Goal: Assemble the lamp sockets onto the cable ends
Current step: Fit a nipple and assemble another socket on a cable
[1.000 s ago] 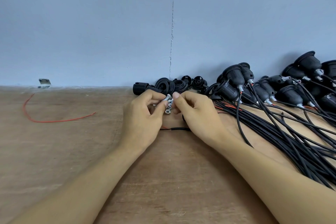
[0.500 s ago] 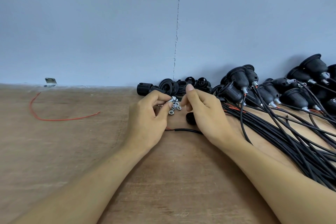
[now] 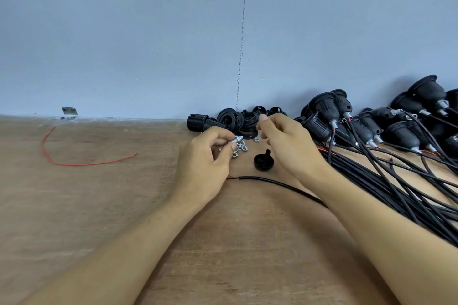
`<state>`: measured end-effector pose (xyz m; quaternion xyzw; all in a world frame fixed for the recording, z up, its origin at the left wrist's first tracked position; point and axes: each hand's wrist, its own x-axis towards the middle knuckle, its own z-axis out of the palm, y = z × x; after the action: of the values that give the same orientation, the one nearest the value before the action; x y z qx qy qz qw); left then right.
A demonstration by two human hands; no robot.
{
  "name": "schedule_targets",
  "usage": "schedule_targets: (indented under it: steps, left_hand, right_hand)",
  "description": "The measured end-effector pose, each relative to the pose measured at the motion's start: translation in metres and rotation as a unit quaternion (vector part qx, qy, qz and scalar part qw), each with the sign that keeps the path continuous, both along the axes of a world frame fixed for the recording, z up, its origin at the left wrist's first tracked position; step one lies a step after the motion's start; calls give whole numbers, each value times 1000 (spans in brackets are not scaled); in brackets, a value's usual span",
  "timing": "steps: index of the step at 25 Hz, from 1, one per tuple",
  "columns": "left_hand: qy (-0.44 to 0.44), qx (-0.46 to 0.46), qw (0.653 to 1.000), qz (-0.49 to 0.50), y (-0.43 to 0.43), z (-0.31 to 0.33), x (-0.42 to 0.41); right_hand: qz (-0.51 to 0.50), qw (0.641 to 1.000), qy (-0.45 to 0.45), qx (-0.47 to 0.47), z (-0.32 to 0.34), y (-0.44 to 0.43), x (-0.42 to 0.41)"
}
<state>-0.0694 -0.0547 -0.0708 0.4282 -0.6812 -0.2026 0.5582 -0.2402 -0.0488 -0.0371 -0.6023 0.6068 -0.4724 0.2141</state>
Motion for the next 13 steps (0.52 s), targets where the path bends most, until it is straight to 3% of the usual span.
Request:
schedule_targets:
  steps: [4,6,8,10,11,13]
  left_hand:
    - [-16,21,1000,-4,-1,0,0]
    - [-29,30,999,-7,-1,0,0]
    - [-42,32,998,-18,-1,0,1]
    - [-42,30,998,-28,0,1,0]
    - [-37,29,998,-31,1,1,0]
    - [-27,24,999,-32,3,3,0]
  right_hand:
    - [126,969,94,189,18,6,-29]
    - [148,947,204,201,17,8,-32]
    - [129,947,253,152,12,7,-30]
    - [107,976,165,98,8,6,-28]
    - [108,988,64,87,7,5,-28]
    - [163,969,-148,109,8,6,-27]
